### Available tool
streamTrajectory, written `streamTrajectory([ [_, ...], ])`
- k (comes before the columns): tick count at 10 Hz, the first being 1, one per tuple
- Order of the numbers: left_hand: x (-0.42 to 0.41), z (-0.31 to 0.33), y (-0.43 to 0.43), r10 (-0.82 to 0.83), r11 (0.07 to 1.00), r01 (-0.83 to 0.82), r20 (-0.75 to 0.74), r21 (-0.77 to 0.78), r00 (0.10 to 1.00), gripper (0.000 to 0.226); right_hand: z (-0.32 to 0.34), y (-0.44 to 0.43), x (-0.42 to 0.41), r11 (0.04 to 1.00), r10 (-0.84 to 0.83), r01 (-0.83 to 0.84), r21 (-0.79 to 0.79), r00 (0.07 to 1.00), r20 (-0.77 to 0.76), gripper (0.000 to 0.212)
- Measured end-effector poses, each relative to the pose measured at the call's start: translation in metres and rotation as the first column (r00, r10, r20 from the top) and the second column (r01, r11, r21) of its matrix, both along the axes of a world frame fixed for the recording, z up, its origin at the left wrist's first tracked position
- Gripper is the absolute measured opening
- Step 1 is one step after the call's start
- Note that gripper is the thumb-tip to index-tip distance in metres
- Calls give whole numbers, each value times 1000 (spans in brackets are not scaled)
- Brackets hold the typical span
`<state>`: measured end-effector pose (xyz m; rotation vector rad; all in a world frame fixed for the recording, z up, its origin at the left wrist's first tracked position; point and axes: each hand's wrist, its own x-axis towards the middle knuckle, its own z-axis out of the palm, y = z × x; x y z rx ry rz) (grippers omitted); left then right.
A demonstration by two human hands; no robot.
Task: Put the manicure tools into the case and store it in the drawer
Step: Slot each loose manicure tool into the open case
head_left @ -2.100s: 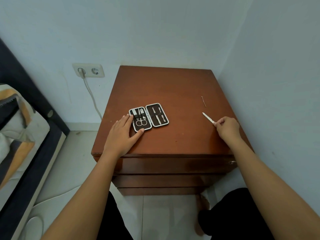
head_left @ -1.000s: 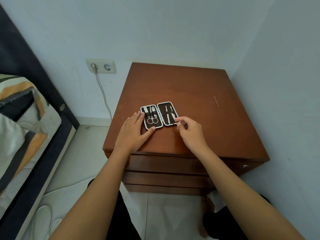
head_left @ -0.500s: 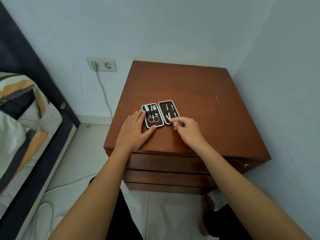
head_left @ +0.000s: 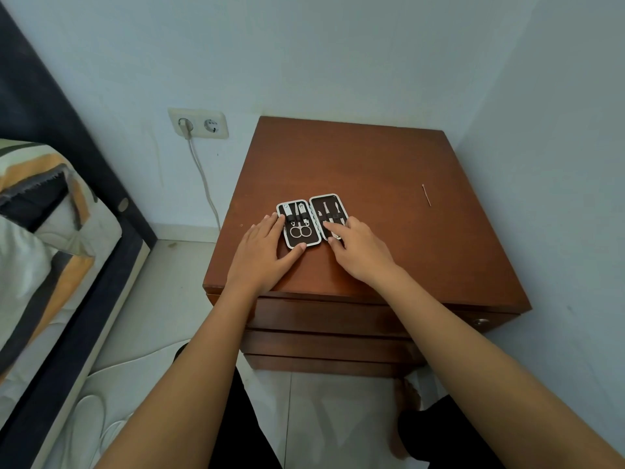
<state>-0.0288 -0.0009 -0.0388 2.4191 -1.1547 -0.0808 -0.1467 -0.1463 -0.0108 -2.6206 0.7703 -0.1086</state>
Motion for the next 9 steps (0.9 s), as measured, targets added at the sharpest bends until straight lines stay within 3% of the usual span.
streamTrajectory([
  [1,0,0,0,-2,1000,2,2,0,1000,73,-6,3,-7,989,2,20,-148,989,146,31],
  [2,1,0,0,-2,1000,2,-1,1,1000,73,-15,5,-14,956,48,9,-293,981,185,27],
  [3,1,-2,0,1,1000,-1,2,5,1000,73,-18,6,-14,942,62,-7,-335,986,154,31],
  [7,1,-1,-1,5,1000,-5,4,7,1000,73,-25,6,-14,946,122,-69,-317,981,148,37],
  [8,1,-2,0,8,1000,-8,3,5,1000,73,-22,-1,-17,964,78,-17,-266,972,221,38],
  [9,2,-3,0,4,1000,-4,3,10,1000,74,-17,-32,-25,972,-77,123,-199,971,228,41],
])
